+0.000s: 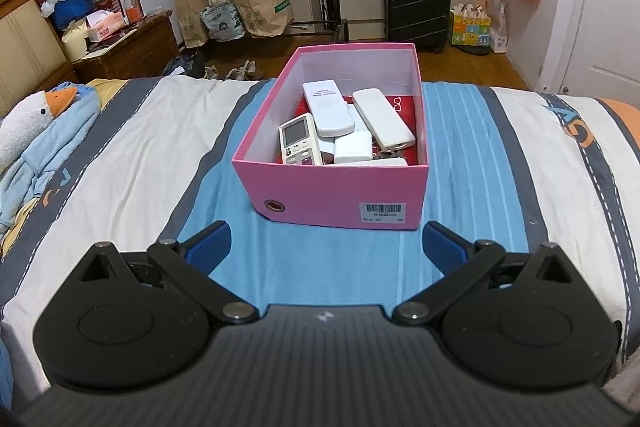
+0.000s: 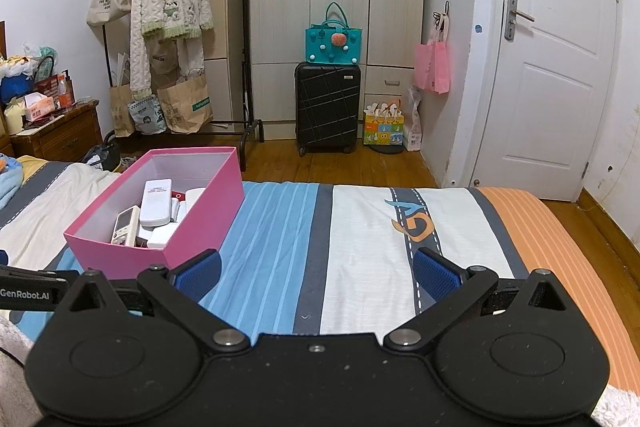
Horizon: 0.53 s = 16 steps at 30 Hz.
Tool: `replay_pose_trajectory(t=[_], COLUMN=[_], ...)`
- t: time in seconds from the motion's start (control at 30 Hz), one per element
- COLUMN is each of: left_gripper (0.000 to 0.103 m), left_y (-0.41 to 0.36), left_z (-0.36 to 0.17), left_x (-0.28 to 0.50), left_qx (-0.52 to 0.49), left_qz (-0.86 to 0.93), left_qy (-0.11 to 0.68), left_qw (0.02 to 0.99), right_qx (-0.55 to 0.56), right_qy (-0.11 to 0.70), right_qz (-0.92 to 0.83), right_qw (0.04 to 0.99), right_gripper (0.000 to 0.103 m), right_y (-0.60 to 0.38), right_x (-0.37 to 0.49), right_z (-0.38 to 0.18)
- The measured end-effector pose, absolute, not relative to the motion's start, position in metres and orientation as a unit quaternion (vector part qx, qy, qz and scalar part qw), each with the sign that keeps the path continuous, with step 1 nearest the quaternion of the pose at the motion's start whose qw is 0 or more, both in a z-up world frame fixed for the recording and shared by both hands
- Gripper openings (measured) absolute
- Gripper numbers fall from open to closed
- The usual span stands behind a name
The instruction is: Organize rigid objects
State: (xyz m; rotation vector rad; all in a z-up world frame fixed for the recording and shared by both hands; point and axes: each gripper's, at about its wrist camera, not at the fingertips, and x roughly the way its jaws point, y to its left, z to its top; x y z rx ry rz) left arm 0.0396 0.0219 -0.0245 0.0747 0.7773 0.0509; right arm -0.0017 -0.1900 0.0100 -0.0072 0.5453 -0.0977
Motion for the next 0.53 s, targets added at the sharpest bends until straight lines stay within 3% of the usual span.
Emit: replay_pose_trajectory(t=[0.53], left_gripper=[0.103], left_y=[0.0194], left_z=[-0.0233], left_x=[0.0368], left_qx=[0.053], left_qz=[0.042], left_qy=[0.368], left_qw=[0.927], right_qx=[-0.004], right_qy=[0.269], right_qz=[-0.049], right_qw=[0.962], right_gripper=[0.103], right_y=[-0.1909], right_x=[-0.0011], right_z=[0.0096])
